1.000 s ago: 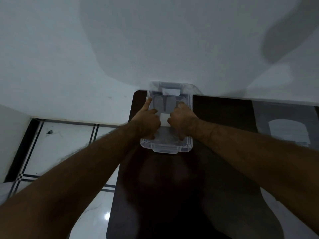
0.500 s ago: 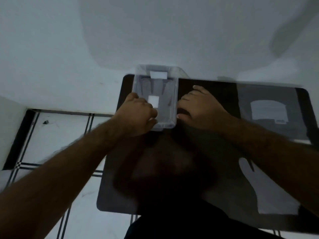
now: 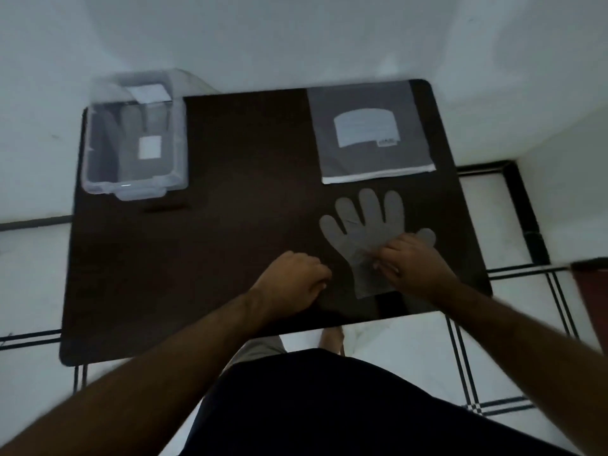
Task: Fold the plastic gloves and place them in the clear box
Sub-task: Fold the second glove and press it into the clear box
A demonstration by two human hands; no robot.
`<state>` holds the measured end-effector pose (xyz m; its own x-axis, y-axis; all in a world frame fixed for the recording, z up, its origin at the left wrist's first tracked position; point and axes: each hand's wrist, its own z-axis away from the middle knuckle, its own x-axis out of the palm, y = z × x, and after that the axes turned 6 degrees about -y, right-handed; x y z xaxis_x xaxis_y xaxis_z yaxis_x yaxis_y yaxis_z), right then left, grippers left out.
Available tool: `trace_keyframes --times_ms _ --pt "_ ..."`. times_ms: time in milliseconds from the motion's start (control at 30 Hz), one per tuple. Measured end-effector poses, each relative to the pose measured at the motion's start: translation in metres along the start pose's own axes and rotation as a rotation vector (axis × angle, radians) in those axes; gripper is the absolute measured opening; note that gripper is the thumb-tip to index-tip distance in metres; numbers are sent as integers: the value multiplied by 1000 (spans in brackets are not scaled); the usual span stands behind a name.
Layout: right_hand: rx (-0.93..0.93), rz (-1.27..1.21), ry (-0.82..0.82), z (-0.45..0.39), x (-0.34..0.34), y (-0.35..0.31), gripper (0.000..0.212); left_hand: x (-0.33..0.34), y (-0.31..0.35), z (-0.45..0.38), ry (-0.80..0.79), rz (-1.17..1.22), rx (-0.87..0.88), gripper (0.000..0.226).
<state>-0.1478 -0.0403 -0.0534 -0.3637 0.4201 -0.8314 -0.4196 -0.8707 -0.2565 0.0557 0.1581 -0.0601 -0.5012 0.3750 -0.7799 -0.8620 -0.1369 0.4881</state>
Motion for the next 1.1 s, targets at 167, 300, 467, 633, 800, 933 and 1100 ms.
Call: trace_keyframes --times_ms 167,300,467,633,800,933,1100 --pt "-18 68 -43 54 51 60 69 62 52 -43 20 -53 60 36" --pt "-87 199 -208 65 74 73 100 94 63 -52 -89 -240 12 66" --pt "-221 255 -55 72 93 69 57 115 67 -36 -74 -392 158 36" --pt "-310 181 100 74 108 63 31 127 65 -32 24 -369 226 22" --pt "-242 -110 115 73 95 50 11 119 68 -27 175 -87 164 21" --pt "-141 -300 154 57 51 34 17 86 79 -25 208 204 -33 76" --pt "-183 -339 197 21 -32 11 5 39 82 -33 500 327 -190 40"
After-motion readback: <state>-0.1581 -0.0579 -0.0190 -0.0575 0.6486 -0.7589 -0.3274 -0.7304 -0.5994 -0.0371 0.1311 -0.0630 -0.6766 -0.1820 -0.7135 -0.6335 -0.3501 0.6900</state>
